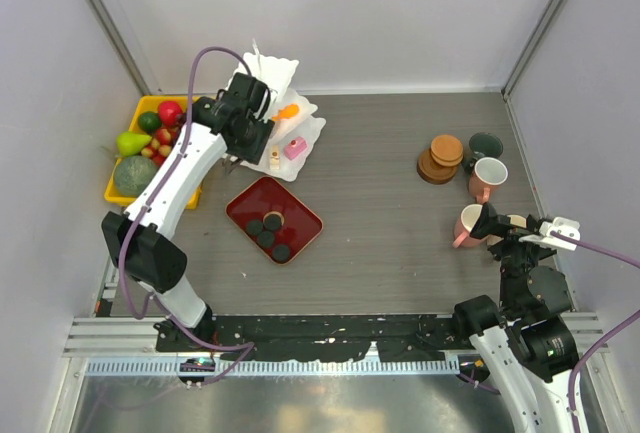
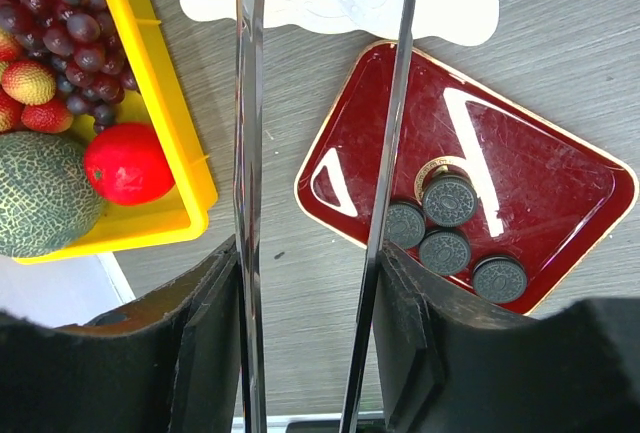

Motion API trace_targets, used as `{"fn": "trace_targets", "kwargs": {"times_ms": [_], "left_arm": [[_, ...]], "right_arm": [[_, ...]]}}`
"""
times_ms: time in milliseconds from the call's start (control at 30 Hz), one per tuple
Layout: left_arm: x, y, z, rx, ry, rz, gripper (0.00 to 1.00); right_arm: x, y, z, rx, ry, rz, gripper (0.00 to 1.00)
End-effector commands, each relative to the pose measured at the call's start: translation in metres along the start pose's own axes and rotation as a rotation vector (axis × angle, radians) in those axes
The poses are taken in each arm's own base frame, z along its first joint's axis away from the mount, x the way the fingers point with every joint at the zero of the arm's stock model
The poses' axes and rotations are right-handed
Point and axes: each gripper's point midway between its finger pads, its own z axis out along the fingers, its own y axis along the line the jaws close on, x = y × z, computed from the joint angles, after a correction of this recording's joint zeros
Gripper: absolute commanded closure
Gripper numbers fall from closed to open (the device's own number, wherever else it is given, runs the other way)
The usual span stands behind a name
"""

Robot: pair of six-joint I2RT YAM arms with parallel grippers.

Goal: Serve the afternoon tea

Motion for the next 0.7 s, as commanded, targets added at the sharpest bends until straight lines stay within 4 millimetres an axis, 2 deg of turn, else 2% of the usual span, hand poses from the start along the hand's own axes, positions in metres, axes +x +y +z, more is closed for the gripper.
{"fn": "trace_targets", "kwargs": {"times_ms": [0,200,367,467,567,667], "left_arm": [[-0.022,0.007,-0.027,0.012,-0.109,-0.027,0.46],[0.000,-0.001,-0.055,0.086,-0.118,-0.068,0.47],[0.040,-0.017,-0.072,0.179,-0.112,-0.103,0.47],[0.068,-0.026,-0.073,0.223,-0.093,-0.121,0.46],[0.100,-0.036,-0.067,0.256,-0.039,-0.134,0.46],[0.124,-0.046,-0.062,0.289,0.001,-0.147,0.45]], "right_arm": [[-0.008,0.000,0.002,0.005,-0.028,0.003,0.05],[-0.008,0.001,0.002,0.003,-0.029,0.004,0.05],[-0.009,0.001,0.002,0.003,-0.033,0.005,0.05],[-0.009,0.001,0.002,0.004,-0.031,0.006,0.05],[-0.009,0.000,0.002,0.004,-0.031,0.006,0.05],[-0.009,0.000,0.002,0.004,-0.031,0.005,0.04]]}}
